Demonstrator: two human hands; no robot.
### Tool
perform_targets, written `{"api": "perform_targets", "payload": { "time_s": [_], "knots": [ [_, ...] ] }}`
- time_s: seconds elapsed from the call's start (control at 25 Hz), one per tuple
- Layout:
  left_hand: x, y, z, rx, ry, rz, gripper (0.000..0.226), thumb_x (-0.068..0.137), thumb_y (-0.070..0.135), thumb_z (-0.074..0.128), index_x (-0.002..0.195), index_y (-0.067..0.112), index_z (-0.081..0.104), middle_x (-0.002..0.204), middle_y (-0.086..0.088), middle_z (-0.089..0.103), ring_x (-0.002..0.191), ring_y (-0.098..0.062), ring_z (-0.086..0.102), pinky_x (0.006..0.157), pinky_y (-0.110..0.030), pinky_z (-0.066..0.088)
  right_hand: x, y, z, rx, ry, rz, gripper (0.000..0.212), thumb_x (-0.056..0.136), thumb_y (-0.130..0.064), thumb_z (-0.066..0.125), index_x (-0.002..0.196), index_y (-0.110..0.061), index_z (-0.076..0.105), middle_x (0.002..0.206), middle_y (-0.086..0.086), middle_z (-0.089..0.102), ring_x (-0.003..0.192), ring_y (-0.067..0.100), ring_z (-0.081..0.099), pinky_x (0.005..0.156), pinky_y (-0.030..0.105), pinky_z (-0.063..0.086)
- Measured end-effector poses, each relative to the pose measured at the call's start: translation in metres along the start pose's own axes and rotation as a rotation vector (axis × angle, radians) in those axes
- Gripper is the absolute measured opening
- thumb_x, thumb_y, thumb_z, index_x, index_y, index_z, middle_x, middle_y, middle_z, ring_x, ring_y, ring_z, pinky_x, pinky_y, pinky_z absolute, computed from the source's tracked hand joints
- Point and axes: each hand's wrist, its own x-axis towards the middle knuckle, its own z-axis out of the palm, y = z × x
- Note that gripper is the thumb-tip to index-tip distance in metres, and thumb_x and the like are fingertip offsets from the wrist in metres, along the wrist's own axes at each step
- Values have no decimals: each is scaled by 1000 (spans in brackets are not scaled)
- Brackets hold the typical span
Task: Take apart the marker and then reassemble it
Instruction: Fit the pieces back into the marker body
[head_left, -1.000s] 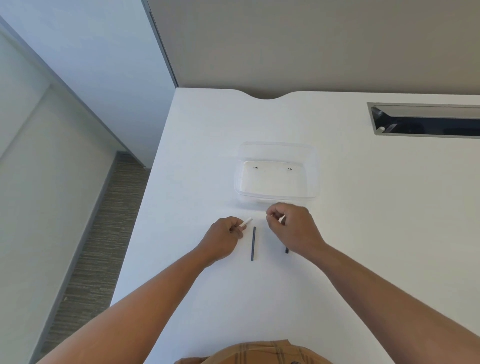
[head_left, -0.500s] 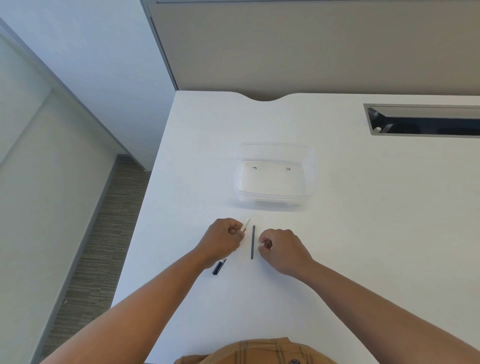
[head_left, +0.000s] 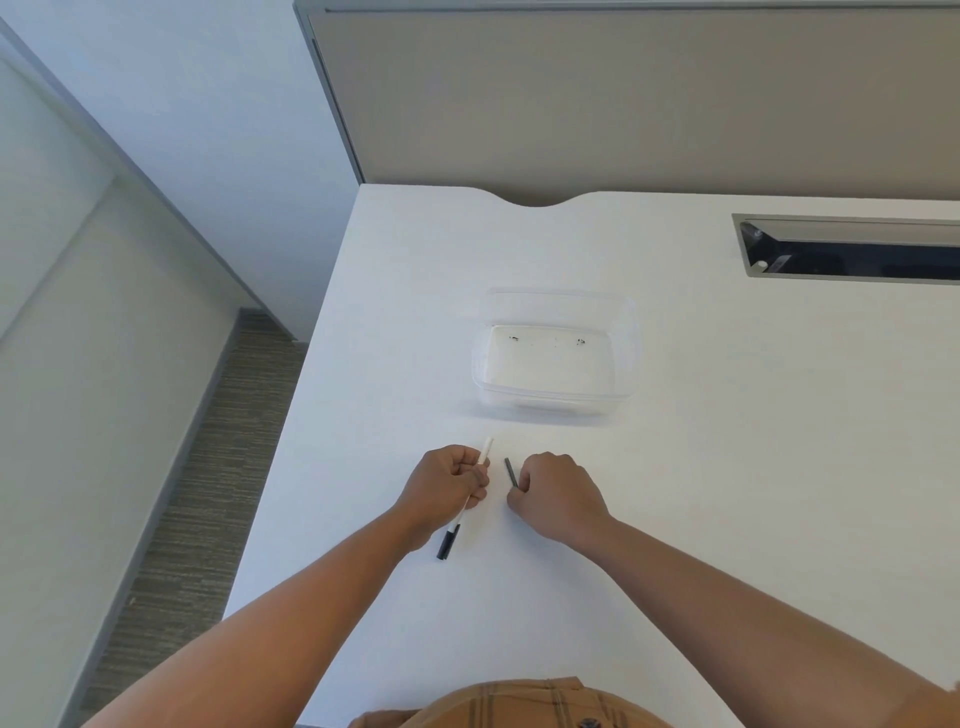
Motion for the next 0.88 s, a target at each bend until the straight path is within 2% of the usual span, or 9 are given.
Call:
{"api": "perform_targets", "payload": {
  "time_s": [0.08, 0.16, 0.24, 0.32, 0.4, 0.52, 0.64, 0.88],
  "knots": [
    [0, -1, 1, -8, 1, 1, 11, 96, 6, 60, 100, 8, 71, 76, -2, 71, 63, -11, 64, 66, -20, 57, -2, 3, -2, 99, -6, 9, 20, 77, -28, 64, 76, -8, 66, 74, 6, 73, 64, 25, 62, 56, 30, 44],
    [0, -2, 2, -9, -1, 6, 12, 96, 6, 61, 100, 9, 71, 77, -2, 71, 64, -11, 63, 66, -19, 56, -4, 7, -6, 337, 36, 23, 18, 75, -27, 68, 70, -10, 65, 60, -2, 68, 55, 17, 58, 52, 26, 43],
    [-1, -2, 2, -9, -14, 13, 12, 96, 6, 61, 100, 10, 72, 77, -2, 70, 64, -11, 62, 66, -19, 56, -7, 9, -12, 607, 78, 39, 15, 74, -24, 69, 67, -12, 63, 56, -4, 61, 52, 13, 57, 49, 22, 42],
    [-2, -1, 1, -9, -45, 25, 13, 95, 5, 61, 101, 10, 72, 75, -1, 69, 64, -11, 60, 66, -19, 55, -9, 10, -19, 814, 101, 53, 10, 76, -21, 68, 69, -15, 63, 60, 4, 63, 57, 13, 62, 50, 22, 44],
    [-4, 1, 0, -12, -75, 40, 15, 95, 4, 60, 102, 9, 72, 73, 1, 69, 62, -11, 58, 66, -19, 53, -10, 8, -25, 1001, 126, 58, 7, 80, -17, 67, 75, -14, 63, 73, 12, 73, 63, 13, 67, 53, 23, 49],
    [-9, 2, 0, 33, -92, 81, 21, 96, 3, 58, 102, 16, 74, 76, 7, 71, 64, -10, 60, 66, -18, 52, -8, 6, -33, 1250, 161, 72, 9, 88, -6, 65, 83, -12, 60, 82, 8, 78, 69, 15, 72, 56, 24, 54],
    [-13, 4, 3, 108, -111, 157, 24, 98, 8, 58, 101, 23, 76, 81, 10, 72, 66, -7, 61, 64, -17, 51, -7, 6, -39, 1364, 164, 90, 13, 90, -2, 64, 84, -13, 59, 84, 8, 79, 72, 18, 73, 61, 26, 57],
    [-13, 9, 7, 125, -111, 210, 20, 97, 14, 61, 102, 27, 76, 83, 10, 71, 69, -9, 60, 74, -34, 50, -8, 5, -39, 1379, 157, 78, 15, 90, -2, 67, 82, -11, 58, 84, 14, 79, 73, 21, 74, 63, 29, 59]
  ]
}}
